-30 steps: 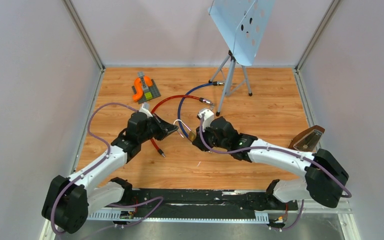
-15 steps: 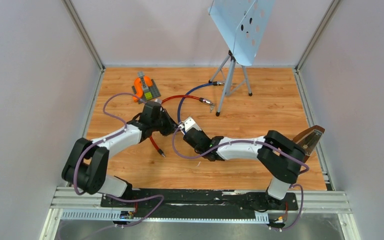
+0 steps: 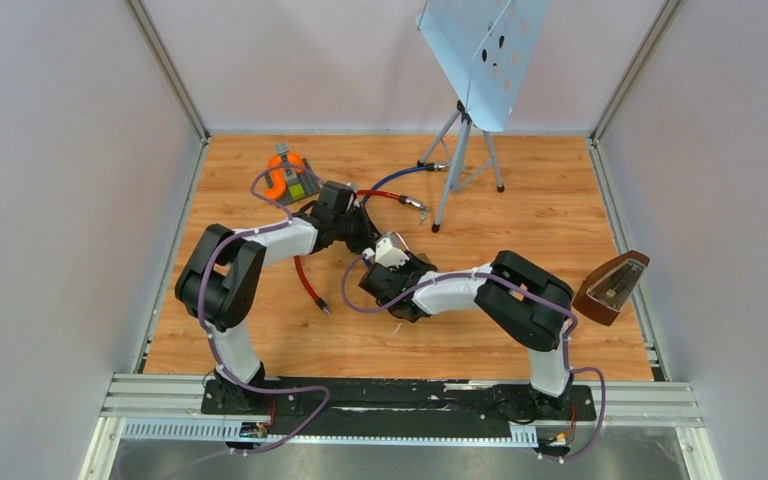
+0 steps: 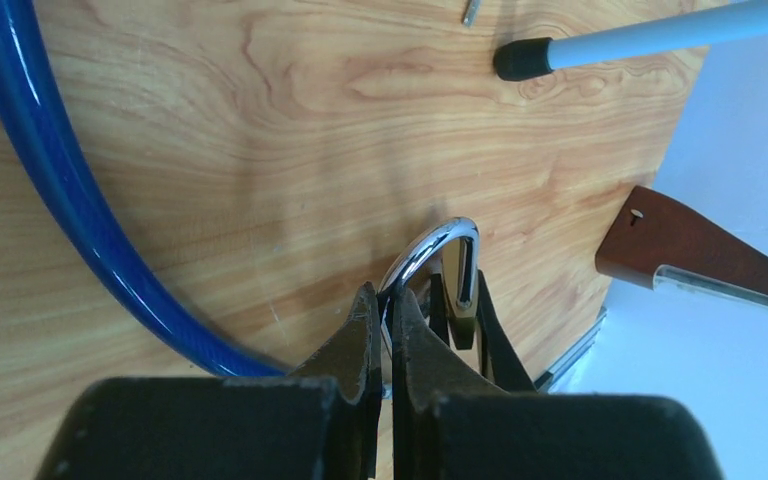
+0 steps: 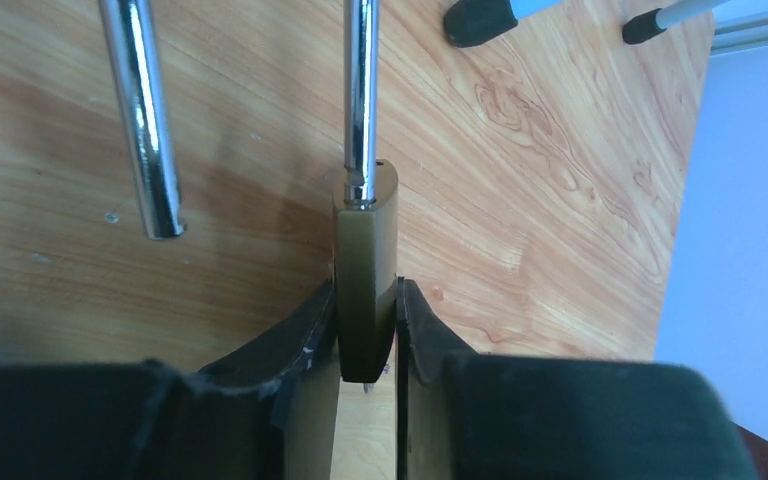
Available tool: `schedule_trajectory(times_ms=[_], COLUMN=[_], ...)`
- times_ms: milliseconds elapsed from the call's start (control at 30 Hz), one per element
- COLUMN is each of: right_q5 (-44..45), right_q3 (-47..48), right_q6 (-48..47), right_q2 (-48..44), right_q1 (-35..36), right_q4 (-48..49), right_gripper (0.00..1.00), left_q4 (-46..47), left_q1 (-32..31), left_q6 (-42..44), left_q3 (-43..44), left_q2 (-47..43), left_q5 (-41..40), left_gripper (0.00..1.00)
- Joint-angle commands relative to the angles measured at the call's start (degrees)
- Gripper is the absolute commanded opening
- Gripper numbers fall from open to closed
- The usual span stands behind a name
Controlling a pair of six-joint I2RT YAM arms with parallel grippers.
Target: Unlock with the key
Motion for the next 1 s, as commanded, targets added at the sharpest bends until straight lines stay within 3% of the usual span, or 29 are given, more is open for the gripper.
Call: schedule_trajectory(times_ms=[0, 133, 300, 467, 767, 833, 900, 933, 967], right_q5=[-5.0, -19.5, -34.5, -45.2, -49.4, -48.2, -45.1, -42.9, -40.4], right_q3=[0.0, -1.1, -2.4, -3.9, -9.7, -10.9, -12.3, -13.0, -13.6], right_q6=[1.4, 1.8, 2.4, 5.0, 13.6, 15.0, 15.7, 15.6, 15.5], right_q2=[0.1, -7.6, -17.7, -25.2, -43.8, -48.7, -54.6, -57.2, -59.4], right_q1=[-0.6, -0.4, -0.7, -4.0, -18.9, -22.9, -24.8, -25.1, -25.3], right_q4=[-4.8, -4.7, -4.7, -5.1, -2.8, -2.7, -2.5, -2.3, -2.2], right_gripper=[0.31, 0.63, 0.85, 0.94, 0.94, 0.94, 0.96, 0.98, 0.99], left_q4=[-5.4, -10.9, -15.6, -16.4, -18.1, -18.4, -17.7, -17.4, -16.9], left_q1=[0.1, 0.1, 0.1, -0.4, -3.6, -4.2, -4.5, -4.6, -4.5], left_q6=[4.8, 6.9, 8.3, 8.9, 9.4, 9.4, 9.5, 9.5, 10.0], left_q3=[2.1, 3.4, 4.7, 6.9, 15.1, 17.5, 18.3, 18.1, 17.5], left_q2=[2.1, 2.7, 3.5, 5.9, 10.5, 11.6, 11.3, 10.2, 9.3], left_q5=[-0.9, -4.8, -9.6, -9.6, -11.5, -11.3, -11.2, -11.6, -12.1], left_gripper=[0.00, 0.00, 0.00, 0.00, 0.01, 0.07, 0.42, 0.53, 0.74])
